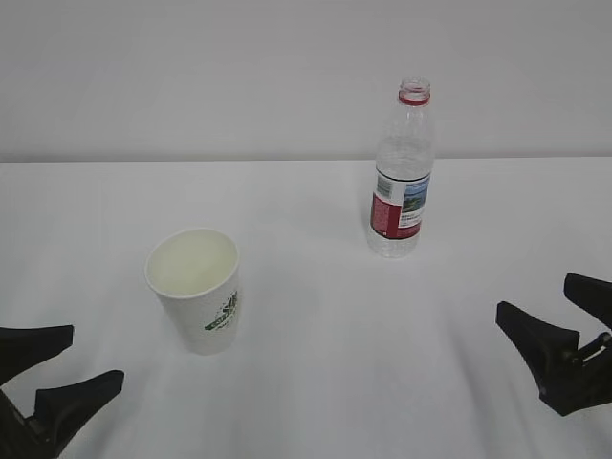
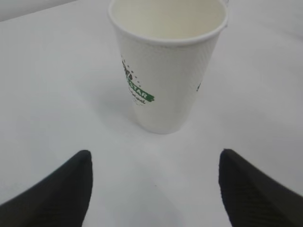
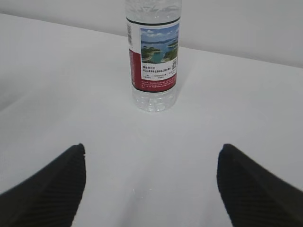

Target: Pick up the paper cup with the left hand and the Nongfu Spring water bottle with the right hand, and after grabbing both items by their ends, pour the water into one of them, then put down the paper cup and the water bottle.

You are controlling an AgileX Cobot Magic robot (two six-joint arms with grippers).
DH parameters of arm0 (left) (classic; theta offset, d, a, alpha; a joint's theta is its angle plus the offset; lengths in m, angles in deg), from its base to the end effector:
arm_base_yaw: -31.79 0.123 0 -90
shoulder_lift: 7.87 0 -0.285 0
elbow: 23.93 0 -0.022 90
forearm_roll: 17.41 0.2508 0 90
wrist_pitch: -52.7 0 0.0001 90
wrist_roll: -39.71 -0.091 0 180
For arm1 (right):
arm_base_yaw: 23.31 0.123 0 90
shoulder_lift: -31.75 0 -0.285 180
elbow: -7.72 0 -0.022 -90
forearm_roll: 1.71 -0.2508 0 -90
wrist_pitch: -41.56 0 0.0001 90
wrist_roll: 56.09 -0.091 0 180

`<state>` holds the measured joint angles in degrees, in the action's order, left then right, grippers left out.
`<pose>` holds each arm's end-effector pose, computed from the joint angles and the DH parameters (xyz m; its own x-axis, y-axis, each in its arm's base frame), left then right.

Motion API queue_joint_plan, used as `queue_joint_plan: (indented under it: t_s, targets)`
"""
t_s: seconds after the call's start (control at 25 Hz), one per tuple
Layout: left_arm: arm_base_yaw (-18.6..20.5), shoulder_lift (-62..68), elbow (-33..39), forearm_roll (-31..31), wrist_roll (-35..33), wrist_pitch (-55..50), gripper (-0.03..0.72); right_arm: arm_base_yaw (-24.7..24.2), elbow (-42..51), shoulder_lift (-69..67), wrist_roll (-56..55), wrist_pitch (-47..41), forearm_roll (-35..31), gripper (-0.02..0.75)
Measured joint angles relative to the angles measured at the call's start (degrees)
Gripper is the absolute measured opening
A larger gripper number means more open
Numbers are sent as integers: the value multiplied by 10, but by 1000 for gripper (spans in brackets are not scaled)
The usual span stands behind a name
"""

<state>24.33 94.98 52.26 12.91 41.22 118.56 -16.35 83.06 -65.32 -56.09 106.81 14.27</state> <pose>0.1550 -0.0626 0.1144 -0.3241 0.2276 -0.9182 0.6042 0.7967 -0.0157 0.1697 0.0436 0.1328 -0.2630 -0.1482 -0.9533 -0.3874 0.9212 -0.0364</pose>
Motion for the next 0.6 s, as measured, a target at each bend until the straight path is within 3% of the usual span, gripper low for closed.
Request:
queue_joint_plan:
  t_s: [0.24, 0.6]
  targets:
    - [0, 0, 0, -2, 0, 0, 594, 0, 0, 0, 15, 0, 0, 661]
    - [0, 0, 0, -3, 0, 0, 590, 0, 0, 0, 33, 1, 59, 627]
